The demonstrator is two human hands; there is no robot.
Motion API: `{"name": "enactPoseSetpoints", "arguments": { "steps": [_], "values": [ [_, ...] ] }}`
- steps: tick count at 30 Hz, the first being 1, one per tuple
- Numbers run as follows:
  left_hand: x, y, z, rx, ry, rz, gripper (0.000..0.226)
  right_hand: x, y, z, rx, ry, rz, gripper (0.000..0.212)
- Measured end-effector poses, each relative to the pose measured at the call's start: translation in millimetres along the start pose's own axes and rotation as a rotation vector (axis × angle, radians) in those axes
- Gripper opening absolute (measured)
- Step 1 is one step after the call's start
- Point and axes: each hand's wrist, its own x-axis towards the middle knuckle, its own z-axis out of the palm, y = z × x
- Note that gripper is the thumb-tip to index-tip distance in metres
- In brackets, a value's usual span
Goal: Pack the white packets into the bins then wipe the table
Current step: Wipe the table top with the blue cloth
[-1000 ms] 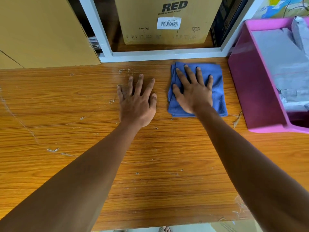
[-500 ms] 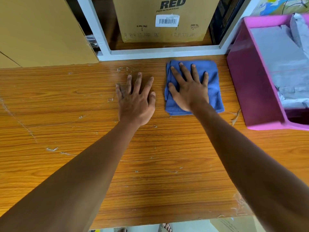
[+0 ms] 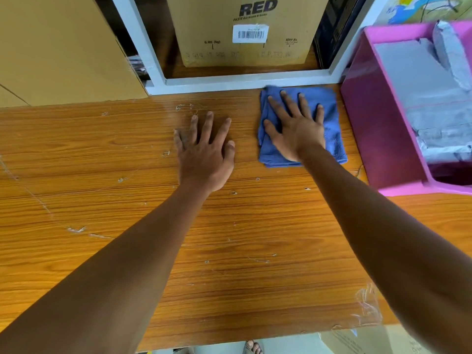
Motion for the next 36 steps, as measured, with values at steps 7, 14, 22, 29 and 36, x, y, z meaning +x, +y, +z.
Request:
{"name": "enactPoseSetpoints", "arguments": {
  "steps": [7,14,22,29,36],
  "values": [
    [-1.0,0.0,-2.1,0.002,0.001,0.006,0.06,-37.3,-9.8,8.4,0.044,0.05,0.173,0.075],
    [-0.1,-0.5,-0.9,-0.005,-0.004,0.002,0.06,18.8,8.4,-4.3,0.036,-0.001,0.233,0.079],
    [0.5,0.8,-1.4,0.0,0.0,0.02,0.062,-19.2,23.7,-4.6,-0.021,-0.025,0.019,0.083],
    [1.2,-1.5,0.0,0.005,-0.001,0.009,0.06,25.3,42.6,-15.1,-0.04,-0.03,-0.091,0.081],
    [1.5,1.4,-1.0,0.008,-0.002,0.005,0.061,-32.5,21.6,-0.8,-0.055,0.007,0.01,0.079]
  ]
}}
